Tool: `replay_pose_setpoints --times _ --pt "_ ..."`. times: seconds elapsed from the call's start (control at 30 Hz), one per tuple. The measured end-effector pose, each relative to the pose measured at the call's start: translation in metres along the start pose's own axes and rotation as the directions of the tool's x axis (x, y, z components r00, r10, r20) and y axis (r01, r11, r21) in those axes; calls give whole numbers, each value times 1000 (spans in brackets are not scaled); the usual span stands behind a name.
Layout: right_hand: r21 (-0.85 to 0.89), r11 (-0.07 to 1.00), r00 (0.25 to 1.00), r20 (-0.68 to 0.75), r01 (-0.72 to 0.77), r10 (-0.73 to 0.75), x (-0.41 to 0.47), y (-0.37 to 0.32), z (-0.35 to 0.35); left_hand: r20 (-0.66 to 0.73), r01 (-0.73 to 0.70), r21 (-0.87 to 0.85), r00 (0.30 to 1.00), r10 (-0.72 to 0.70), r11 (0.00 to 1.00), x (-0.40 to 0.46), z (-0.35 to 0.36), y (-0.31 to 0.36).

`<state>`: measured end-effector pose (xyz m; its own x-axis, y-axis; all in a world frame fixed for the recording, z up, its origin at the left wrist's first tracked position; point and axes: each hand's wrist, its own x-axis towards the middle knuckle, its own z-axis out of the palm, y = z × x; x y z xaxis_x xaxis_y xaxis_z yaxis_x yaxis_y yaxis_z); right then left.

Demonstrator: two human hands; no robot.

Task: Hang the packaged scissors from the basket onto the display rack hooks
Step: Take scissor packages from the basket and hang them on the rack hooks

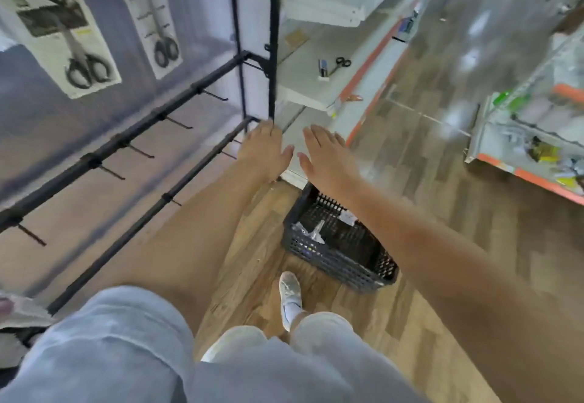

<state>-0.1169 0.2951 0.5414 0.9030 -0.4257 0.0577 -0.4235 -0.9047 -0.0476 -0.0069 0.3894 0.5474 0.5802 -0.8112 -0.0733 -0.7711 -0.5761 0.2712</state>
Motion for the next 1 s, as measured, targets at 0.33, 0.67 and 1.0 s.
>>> replay_pose_setpoints --times 0.33,0.67,1.0 --pt "30 892 888 119 -451 444 -93 125 35 189 -336 83 930 317 938 35 87 103" --pt "100 862 839 308 -496 447 -68 229 124 365 -311 86 894 261 947 127 164 150" --pt "158 880 819 468 -449 333 -45 279 304 658 -147 208 753 -27 967 187 319 69"
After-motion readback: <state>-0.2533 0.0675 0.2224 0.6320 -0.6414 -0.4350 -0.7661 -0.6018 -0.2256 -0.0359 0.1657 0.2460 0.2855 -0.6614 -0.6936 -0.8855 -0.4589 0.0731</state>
